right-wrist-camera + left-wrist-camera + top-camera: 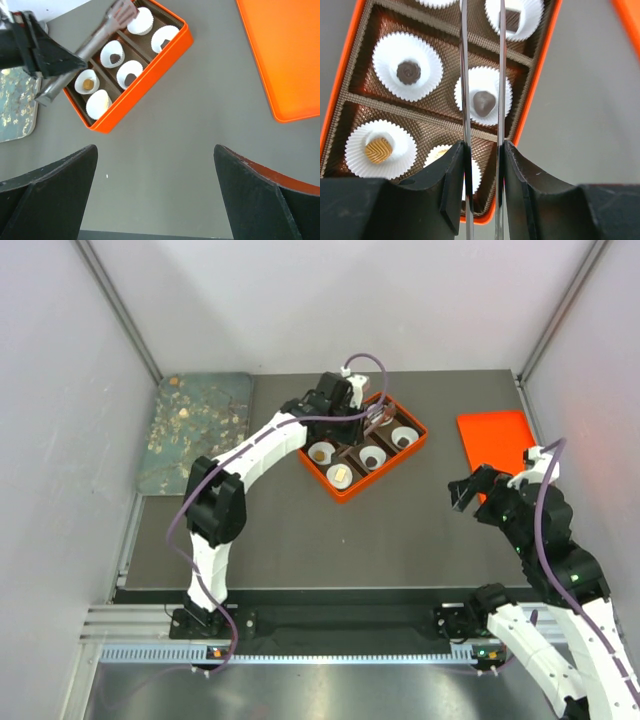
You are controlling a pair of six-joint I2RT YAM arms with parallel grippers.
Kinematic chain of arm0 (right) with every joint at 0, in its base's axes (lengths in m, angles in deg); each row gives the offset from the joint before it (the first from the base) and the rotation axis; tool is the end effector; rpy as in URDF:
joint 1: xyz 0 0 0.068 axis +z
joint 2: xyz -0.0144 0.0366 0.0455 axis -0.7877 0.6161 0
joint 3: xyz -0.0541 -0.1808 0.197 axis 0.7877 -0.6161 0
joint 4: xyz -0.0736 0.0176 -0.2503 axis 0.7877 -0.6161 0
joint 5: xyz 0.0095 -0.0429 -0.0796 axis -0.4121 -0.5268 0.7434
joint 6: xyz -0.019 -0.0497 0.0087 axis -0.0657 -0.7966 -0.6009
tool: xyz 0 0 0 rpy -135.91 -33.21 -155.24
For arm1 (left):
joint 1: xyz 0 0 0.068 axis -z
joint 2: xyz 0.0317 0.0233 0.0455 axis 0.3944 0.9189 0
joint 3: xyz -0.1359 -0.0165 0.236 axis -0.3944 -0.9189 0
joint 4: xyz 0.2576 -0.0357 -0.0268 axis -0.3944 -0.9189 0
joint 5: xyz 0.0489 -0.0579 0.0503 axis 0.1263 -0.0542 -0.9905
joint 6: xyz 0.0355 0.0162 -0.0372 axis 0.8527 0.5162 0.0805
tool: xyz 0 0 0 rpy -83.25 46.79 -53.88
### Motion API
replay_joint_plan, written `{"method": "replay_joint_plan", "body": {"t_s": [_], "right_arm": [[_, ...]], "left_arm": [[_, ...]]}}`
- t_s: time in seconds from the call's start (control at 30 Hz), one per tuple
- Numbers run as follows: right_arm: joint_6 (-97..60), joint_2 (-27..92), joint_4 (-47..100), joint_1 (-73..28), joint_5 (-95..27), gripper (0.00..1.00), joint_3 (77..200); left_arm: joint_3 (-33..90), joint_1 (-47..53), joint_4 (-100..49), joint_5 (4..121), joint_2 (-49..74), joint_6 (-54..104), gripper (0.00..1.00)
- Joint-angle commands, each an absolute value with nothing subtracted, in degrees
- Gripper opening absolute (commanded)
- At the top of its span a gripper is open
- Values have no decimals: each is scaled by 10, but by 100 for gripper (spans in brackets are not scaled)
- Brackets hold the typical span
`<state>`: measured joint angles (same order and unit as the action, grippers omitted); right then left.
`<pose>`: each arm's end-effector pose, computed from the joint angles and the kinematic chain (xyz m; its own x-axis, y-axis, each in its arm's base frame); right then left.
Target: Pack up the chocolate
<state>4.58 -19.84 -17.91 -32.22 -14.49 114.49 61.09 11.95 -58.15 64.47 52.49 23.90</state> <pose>0.0872 0.0237 0.3515 -0.3782 0.3812 -0.8436 0.0368 0.9167 0.3978 0.3794 -0.2752 0.2896 -0.6785 0.2138 -0.7028 0.5403 0.7935 -0.2802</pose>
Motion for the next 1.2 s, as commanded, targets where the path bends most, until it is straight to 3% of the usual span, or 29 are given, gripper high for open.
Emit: {"method": "replay_joint_plan", "body": {"t_s": [0.0,1.17], "right_arm": [[42,-182,-163,-317,-138,100,1162],[38,-157,-150,-317,-128,100,1173]], "left_arm": [[639,121,-555,606,534,260,28],[695,122,-539,565,627,288,36]]}}
